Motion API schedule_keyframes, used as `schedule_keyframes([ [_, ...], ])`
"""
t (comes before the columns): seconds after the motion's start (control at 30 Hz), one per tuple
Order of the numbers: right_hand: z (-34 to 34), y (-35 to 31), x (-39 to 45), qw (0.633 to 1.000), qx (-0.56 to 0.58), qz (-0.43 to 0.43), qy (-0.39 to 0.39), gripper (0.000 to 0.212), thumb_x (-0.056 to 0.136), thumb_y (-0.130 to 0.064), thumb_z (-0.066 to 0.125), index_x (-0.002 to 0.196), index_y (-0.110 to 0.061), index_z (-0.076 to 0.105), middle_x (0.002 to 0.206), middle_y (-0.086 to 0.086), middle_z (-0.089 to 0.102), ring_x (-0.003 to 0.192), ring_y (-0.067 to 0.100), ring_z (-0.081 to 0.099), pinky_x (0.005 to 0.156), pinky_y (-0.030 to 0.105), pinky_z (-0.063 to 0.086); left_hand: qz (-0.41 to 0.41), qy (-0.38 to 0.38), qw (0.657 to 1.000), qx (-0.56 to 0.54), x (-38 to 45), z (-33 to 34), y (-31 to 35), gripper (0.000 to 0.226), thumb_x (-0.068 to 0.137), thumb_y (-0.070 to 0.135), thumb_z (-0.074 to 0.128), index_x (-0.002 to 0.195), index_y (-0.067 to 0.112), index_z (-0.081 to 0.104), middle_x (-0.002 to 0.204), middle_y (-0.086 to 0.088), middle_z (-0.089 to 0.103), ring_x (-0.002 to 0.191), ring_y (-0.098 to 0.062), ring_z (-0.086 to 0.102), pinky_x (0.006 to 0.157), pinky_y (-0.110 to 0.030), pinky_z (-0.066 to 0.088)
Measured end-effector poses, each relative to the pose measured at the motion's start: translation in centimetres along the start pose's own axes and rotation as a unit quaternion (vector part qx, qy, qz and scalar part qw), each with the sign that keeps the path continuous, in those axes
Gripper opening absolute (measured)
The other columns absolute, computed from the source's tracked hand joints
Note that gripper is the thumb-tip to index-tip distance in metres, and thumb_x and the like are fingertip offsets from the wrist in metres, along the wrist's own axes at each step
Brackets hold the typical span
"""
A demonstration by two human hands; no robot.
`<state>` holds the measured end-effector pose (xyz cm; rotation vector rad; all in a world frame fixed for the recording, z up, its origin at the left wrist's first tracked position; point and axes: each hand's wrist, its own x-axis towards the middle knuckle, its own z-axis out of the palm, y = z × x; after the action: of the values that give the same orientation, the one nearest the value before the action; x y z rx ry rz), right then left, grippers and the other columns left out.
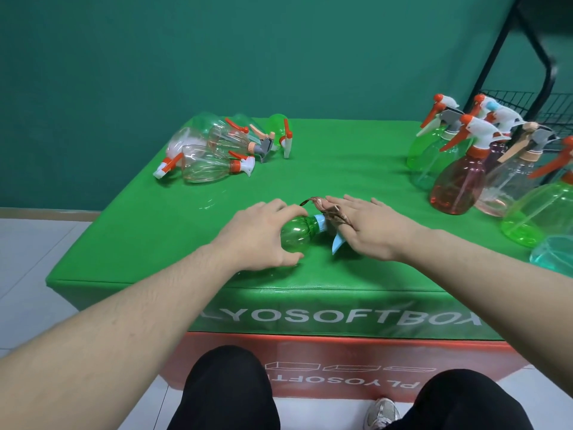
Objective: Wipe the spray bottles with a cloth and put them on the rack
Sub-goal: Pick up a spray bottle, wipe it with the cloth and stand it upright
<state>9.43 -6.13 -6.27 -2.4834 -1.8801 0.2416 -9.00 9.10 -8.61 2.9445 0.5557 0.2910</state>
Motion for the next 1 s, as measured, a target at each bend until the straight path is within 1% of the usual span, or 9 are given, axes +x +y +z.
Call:
schedule_keyframes([
  [0.13,0.3,0.0,0.0,1.000,0.023,0.005,0.007,0.054,0.109,-0.041,0.020,0.162,-0.038,0.009,0.168,-0.016,0.009,0.156,0.013,0.010,0.126,0.050,0.009,-0.010,-0.002,1.000,0.001,0.0,-0.2,0.2,0.080,0.079,0.066,0.072,0.149,0.045,0.037,0.142,0.008,0.051,0.126,-0.018,0.052,0.103,-0.038,0.048],
  [0.33,1.2,0.8,-3.4,1.000,0.014,0.005,0.023,0.056,0.109,-0.037,0.024,0.161,-0.039,0.004,0.167,-0.022,0.002,0.156,0.010,0.007,0.127,0.048,0.006,-0.026,-0.009,1.000,-0.002,0.5,-0.7,0.6,0.078,0.080,0.063,0.074,0.147,0.044,0.040,0.139,0.006,0.054,0.120,-0.020,0.056,0.099,-0.036,0.048],
  [0.47,1.9,0.0,-5.3,0.999,-0.014,0.009,0.033,0.058,0.108,-0.035,0.025,0.163,-0.032,0.008,0.168,-0.015,0.002,0.156,0.008,0.003,0.127,0.045,0.002,-0.034,-0.011,0.999,0.003,0.5,-0.7,0.8,0.078,0.079,0.064,0.074,0.147,0.044,0.041,0.136,0.006,0.056,0.117,-0.020,0.057,0.096,-0.036,0.049],
  [0.6,2.9,-1.4,-6.2,0.999,-0.030,0.000,0.040,0.068,0.096,-0.042,0.013,0.163,-0.029,0.011,0.169,-0.011,0.005,0.156,0.010,0.001,0.126,0.043,-0.001,-0.042,-0.016,0.999,0.015,0.6,-0.8,1.3,0.078,0.081,0.064,0.073,0.148,0.043,0.039,0.134,0.004,0.056,0.106,-0.016,0.053,0.090,-0.034,0.050],
  [0.63,3.1,-1.6,-6.3,0.999,-0.027,-0.002,0.037,0.068,0.096,-0.042,0.013,0.163,-0.029,0.011,0.169,-0.011,0.005,0.156,0.010,0.001,0.126,0.041,-0.002,-0.043,-0.016,0.999,0.018,0.6,-0.8,1.5,0.078,0.081,0.063,0.073,0.149,0.042,0.039,0.134,0.003,0.056,0.105,-0.016,0.052,0.089,-0.034,0.050],
  [0.7,3.4,-2.1,-6.6,0.999,-0.025,-0.014,0.032,0.070,0.094,-0.043,0.010,0.163,-0.029,0.010,0.169,-0.010,0.005,0.156,0.012,0.002,0.126,0.038,-0.004,-0.049,-0.012,0.998,0.021,0.7,-0.8,1.7,0.078,0.082,0.063,0.072,0.149,0.041,0.039,0.136,0.002,0.055,0.109,-0.018,0.055,0.089,-0.035,0.050],
  [0.83,3.5,-2.5,-6.7,0.997,-0.059,-0.036,0.022,0.086,0.080,-0.050,-0.002,0.163,-0.029,0.007,0.169,-0.010,0.002,0.156,0.012,0.002,0.127,0.035,-0.003,-0.072,-0.001,0.997,0.022,0.6,-0.5,1.8,0.079,0.082,0.064,0.071,0.149,0.039,0.038,0.139,0.000,0.053,0.116,-0.023,0.058,0.090,-0.037,0.052],
  [0.93,3.0,-2.2,-5.7,0.997,-0.066,-0.022,0.032,0.085,0.081,-0.050,-0.003,0.163,-0.028,0.007,0.170,-0.008,0.004,0.157,0.013,0.005,0.125,0.034,-0.002,-0.079,-0.002,0.997,0.021,0.4,-0.6,1.9,0.082,0.082,0.064,0.072,0.151,0.038,0.036,0.140,-0.002,0.051,0.114,-0.023,0.058,0.091,-0.039,0.054],
  [1.0,2.5,-2.0,-4.9,0.996,-0.077,-0.002,0.037,0.075,0.091,-0.047,0.005,0.163,-0.026,0.006,0.170,-0.006,0.003,0.157,0.015,0.005,0.125,0.038,0.002,-0.074,-0.008,0.997,0.023,0.2,-0.6,2.1,0.085,0.081,0.062,0.074,0.152,0.037,0.034,0.139,-0.003,0.049,0.114,-0.023,0.057,0.089,-0.037,0.054],
])
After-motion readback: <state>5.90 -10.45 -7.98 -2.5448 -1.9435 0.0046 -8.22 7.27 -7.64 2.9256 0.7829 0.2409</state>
